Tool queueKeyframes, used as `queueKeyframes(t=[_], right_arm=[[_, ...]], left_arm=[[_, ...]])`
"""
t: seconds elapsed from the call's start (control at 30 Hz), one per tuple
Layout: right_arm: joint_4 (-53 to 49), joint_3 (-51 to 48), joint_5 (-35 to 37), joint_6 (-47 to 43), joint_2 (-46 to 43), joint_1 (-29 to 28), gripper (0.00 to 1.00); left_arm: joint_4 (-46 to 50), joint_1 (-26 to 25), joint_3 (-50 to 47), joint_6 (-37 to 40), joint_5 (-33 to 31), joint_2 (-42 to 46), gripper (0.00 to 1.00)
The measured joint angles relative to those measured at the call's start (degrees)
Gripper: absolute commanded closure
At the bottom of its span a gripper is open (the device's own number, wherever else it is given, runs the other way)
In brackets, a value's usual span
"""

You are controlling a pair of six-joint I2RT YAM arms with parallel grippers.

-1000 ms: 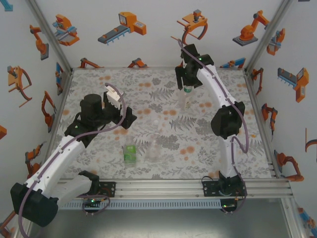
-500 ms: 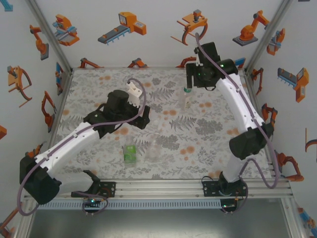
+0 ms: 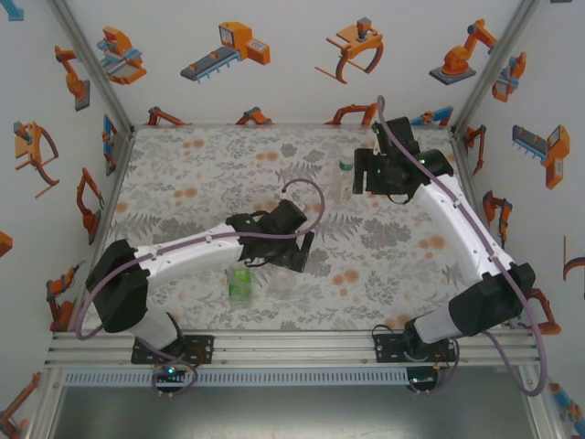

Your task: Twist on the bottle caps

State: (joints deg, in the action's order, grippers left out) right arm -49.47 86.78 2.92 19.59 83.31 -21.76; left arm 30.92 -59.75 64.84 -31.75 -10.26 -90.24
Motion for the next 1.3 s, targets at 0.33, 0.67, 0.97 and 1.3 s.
queueKeyframes(t=[0.33, 0.67, 0.97, 1.3], right_arm=[[2.5, -6.1, -1.5, 1.5, -4.8, 0.0, 0.36], [4.1, -9.6, -2.5, 3.2, -5.9, 0.0, 0.37], [4.4, -9.9, -3.5, 4.1, -6.8, 0.0, 0.38], [4.3, -9.9, -3.6, 4.7, -8.0, -0.2, 0.39]], left_arm=[[0.4, -3.2, -4.2, -9.4, -3.7, -3.2, 0.18], [-3.9, -3.6, -8.1, -13.2, -4.1, -6.3, 0.25], [-5.2, -3.7, -8.2, -14.2, -4.3, -6.4, 0.38], [-6.9, -3.7, -9.4, -12.9, -4.4, -4.9, 0.53]])
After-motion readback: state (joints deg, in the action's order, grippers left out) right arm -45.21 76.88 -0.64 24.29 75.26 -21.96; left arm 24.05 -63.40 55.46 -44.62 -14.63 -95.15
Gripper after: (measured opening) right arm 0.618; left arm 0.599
